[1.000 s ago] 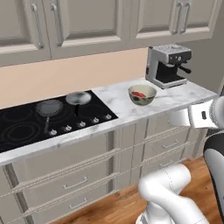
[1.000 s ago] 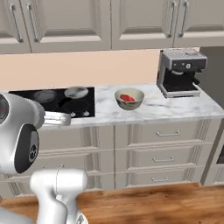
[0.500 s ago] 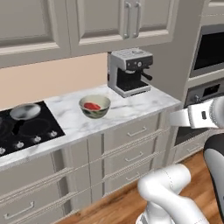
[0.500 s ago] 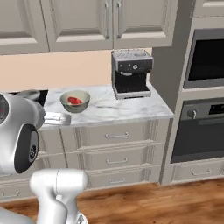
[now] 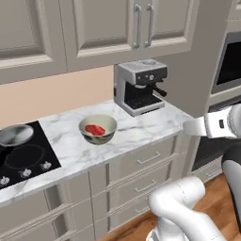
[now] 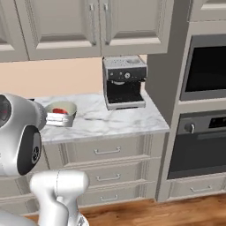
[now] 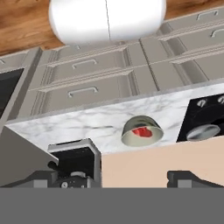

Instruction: Place one of the steaks on the plate and the other in the bowl. Then place the bowl in the fridge.

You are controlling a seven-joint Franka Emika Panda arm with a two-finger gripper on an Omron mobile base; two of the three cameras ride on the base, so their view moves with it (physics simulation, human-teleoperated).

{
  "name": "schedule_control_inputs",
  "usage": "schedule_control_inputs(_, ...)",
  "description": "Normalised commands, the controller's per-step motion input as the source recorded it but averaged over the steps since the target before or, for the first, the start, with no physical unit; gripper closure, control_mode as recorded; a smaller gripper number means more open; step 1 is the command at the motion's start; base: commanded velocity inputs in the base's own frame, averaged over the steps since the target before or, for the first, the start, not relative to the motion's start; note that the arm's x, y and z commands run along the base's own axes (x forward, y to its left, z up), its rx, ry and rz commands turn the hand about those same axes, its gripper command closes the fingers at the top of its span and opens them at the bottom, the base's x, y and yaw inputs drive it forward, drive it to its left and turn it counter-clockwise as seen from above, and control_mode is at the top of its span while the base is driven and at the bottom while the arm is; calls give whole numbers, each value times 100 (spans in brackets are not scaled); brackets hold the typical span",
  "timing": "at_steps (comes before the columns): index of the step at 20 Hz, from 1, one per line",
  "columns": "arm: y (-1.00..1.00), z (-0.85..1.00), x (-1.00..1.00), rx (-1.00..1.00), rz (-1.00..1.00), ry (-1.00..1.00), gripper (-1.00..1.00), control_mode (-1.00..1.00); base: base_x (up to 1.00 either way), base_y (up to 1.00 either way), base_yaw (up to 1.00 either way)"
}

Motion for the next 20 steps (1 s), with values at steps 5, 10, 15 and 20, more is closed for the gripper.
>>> schedule_control_inputs(5, 0, 0, 0, 0, 0, 0, -100, 100, 36, 23, 18)
schedule_control_inputs(10, 0, 0, 0, 0, 0, 0, -100, 100, 17, 3, 32)
schedule_control_inputs(15, 0, 0, 0, 0, 0, 0, -100, 100, 13, 0, 32)
schedule_control_inputs(20, 0, 0, 0, 0, 0, 0, -100, 100, 3, 0, 17)
